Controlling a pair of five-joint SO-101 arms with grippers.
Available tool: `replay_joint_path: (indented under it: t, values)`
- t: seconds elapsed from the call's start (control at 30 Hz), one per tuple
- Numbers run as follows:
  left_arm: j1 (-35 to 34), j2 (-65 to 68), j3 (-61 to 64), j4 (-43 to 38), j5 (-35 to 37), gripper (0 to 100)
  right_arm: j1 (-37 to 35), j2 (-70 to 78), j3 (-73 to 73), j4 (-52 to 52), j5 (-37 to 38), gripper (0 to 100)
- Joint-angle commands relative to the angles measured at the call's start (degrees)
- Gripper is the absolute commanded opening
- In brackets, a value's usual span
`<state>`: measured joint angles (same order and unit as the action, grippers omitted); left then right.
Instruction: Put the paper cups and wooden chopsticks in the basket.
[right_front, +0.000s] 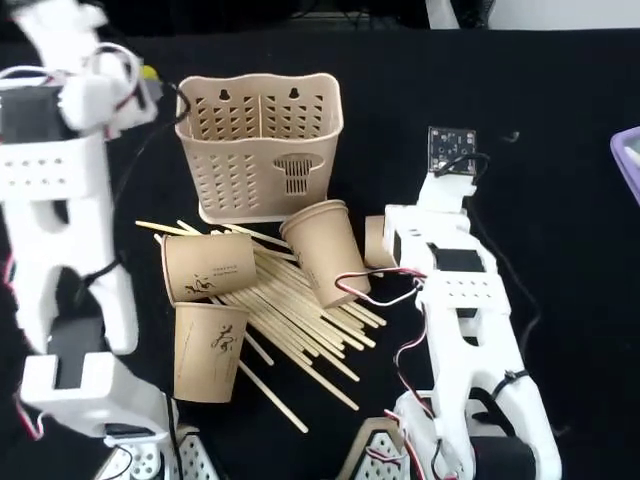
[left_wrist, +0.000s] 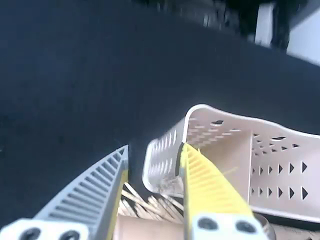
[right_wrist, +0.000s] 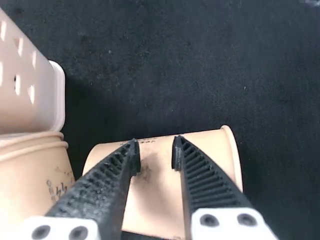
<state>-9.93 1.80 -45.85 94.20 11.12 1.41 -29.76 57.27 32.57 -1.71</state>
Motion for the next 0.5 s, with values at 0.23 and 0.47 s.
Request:
replay_joint_path:
  t: [0.23, 0.47]
  values:
    - [-9.4, -4.7, 5.2, 6.5, -12.5, 17, 1.3, -11.6, -6.6, 16.2, -7.1, 16.6]
    - [-9.7, -4.8, 16.0, 6.5, -12.5, 17, 3.6, -7.4, -3.8, 11.0, -7.6, 21.8]
